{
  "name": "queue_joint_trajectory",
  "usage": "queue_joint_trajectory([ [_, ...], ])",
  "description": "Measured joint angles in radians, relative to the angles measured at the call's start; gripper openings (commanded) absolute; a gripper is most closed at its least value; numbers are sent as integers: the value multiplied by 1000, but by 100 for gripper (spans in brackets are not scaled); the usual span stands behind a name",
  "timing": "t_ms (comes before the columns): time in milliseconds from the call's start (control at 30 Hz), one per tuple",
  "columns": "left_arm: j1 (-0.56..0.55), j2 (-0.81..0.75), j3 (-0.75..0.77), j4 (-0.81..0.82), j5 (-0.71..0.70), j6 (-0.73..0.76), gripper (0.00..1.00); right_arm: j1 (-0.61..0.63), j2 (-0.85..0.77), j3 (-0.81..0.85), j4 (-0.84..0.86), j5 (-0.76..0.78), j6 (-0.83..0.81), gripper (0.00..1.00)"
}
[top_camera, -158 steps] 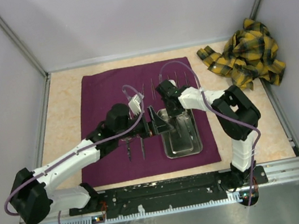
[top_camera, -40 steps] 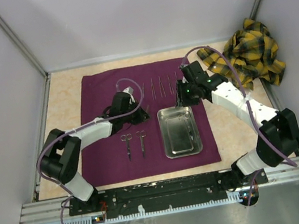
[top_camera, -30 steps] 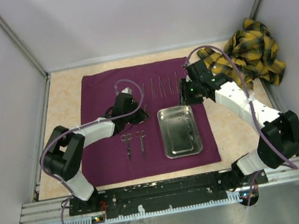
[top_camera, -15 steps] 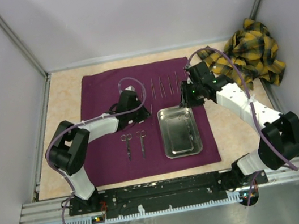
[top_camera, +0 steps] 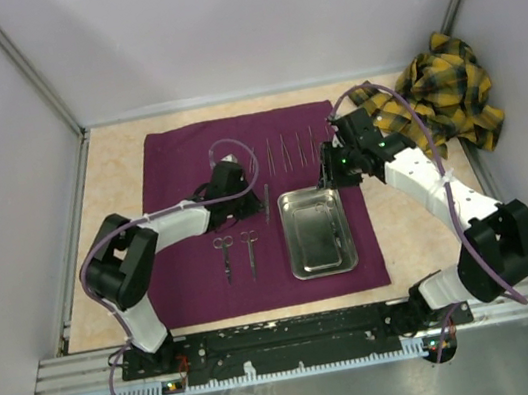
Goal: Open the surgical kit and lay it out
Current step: Place the medical item in the surgical kit.
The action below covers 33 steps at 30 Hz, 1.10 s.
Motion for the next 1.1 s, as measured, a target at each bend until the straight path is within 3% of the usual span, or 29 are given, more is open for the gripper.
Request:
queue_joint_trajectory([
  [200, 0, -84, 1, -52, -3, 26, 55, 0, -2, 0, 0, 1, -1, 39],
  [433, 0, -282, 50, -119, 6, 79, 99, 1, -27, -48, 5, 3, -7, 47],
  [700, 0, -448, 84, -221, 83, 129, 100, 89, -18, -74, 1, 88, 14, 36],
  [1100, 15, -580, 3, -325, 174, 177, 100, 218, 146, -79, -35, 283, 93, 39],
])
